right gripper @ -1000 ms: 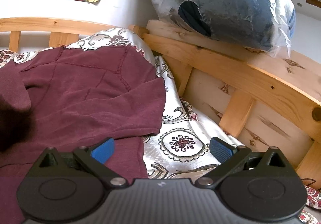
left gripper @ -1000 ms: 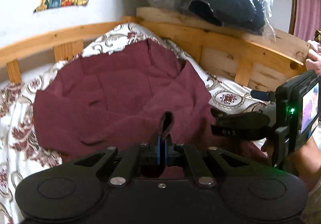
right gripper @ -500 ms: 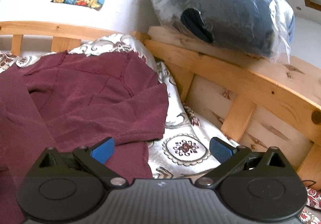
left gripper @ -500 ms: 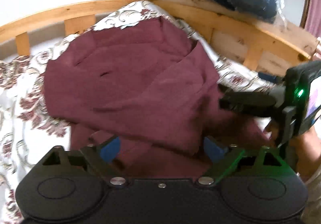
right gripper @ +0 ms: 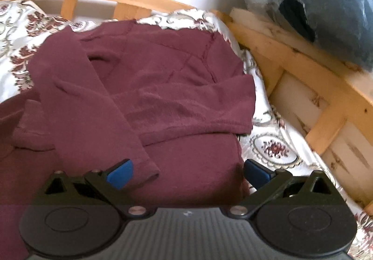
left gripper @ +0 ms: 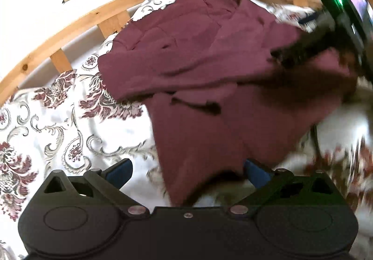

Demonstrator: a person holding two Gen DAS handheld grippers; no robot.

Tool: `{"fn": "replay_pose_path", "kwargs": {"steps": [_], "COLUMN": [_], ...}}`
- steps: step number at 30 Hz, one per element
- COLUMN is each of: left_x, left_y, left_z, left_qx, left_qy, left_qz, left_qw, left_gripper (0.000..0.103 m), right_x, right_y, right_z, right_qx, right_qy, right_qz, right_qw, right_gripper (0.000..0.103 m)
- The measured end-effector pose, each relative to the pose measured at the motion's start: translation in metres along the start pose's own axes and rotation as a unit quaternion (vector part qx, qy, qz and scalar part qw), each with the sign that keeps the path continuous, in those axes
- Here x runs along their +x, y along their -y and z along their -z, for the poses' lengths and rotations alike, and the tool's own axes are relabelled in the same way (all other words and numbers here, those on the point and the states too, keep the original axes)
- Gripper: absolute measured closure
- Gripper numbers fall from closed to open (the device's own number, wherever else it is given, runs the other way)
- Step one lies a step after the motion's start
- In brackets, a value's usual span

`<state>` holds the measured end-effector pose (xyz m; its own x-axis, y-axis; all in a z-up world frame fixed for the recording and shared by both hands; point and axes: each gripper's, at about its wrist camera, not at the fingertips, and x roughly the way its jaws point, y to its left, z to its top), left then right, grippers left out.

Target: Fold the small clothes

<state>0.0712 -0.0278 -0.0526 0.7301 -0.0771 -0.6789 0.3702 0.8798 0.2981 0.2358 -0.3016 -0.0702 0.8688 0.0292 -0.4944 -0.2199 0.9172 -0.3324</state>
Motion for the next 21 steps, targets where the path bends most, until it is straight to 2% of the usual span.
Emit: {"fn": "replay_pose_path", "kwargs": {"steps": [5, 8, 12, 17, 21], "left_x": [0.002, 0.015, 0.018, 0.019, 0.014], "left_y": [0.010, 0.018, 0.016, 0.016, 0.019], "left_z": [0.016, 0.018, 0.012, 0.010, 0.011], "left_qx": [0.071, 0.125, 0.134, 0.139, 0.151], "left_qy": [-0.005, -0.013, -0.004, 0.009, 0.041], "left_qz": [-0.012, -0.027, -0.019, -0.028, -0.064], "left_qw": [0.9974, 0.9917, 0.9908, 0.9898, 0.9855], "left_gripper": [0.001, 0.000, 0.000, 0.000, 0.001], "right_x": [-0.025, -0.049, -0.075, -0.093, -0.100], "right_y": [-0.004, -0.004, -0.003, -0.005, -0.008], "right_z": [0.006, 0.017, 0.034, 0.055, 0.071], "right_qx": [-0.019, -0.034, -0.102, -0.216, -0.269], "right_qy": [0.001, -0.011, -0.022, -0.057, -0.088], "right_qz": [-0.009, -0.019, -0.016, 0.008, 0.000], "right_qw": [1.000, 0.999, 0.994, 0.975, 0.959], "right_gripper": [0.000, 0.000, 0.000, 0.000, 0.000]}}
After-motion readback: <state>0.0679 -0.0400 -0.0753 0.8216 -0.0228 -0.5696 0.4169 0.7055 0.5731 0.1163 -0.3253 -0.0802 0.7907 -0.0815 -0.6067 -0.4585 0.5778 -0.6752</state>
